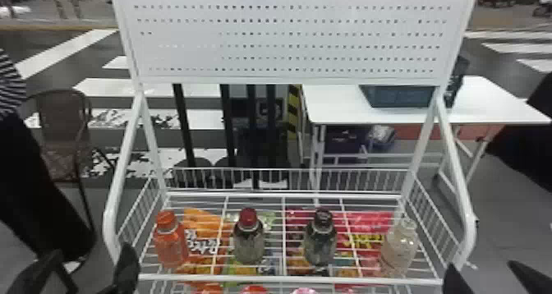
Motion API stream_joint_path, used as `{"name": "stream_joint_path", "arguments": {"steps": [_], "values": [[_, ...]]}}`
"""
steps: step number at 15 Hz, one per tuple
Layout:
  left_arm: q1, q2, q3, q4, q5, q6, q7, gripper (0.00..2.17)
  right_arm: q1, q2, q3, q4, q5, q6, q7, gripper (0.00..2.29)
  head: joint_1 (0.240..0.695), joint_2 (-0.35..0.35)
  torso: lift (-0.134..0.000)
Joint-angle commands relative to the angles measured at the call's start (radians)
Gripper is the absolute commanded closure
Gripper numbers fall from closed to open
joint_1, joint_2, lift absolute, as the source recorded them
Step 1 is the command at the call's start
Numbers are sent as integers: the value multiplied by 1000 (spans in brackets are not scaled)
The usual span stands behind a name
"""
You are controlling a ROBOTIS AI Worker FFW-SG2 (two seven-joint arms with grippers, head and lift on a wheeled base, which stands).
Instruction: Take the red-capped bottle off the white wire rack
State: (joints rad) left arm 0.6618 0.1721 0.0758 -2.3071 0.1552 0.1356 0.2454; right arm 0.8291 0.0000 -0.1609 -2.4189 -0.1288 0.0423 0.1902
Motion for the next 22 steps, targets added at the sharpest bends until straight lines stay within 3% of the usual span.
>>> {"name": "stream_joint_path", "arguments": {"steps": [1,4,7,13,16,22], "values": [[9,-2,-19,3,-2,-1,0,39,-1,1,0,1,2,3,0,154,499,0,0],[13,0,-137,94,-29,-60,0,39,-13,1,1,15,3,6,0,154,499,0,0],[-36,1,-292,235,-106,-170,29,39,-28,1,6,20,11,25,0,154,499,0,0],[-238,1,-484,505,-112,-241,110,39,-38,1,9,38,17,28,0,154,499,0,0],[-349,-23,-527,635,-106,-274,130,39,-42,1,9,40,20,31,0,154,499,0,0],[-524,-76,-525,838,-85,-320,150,39,-68,1,17,41,43,86,-2,154,499,0,0]]}}
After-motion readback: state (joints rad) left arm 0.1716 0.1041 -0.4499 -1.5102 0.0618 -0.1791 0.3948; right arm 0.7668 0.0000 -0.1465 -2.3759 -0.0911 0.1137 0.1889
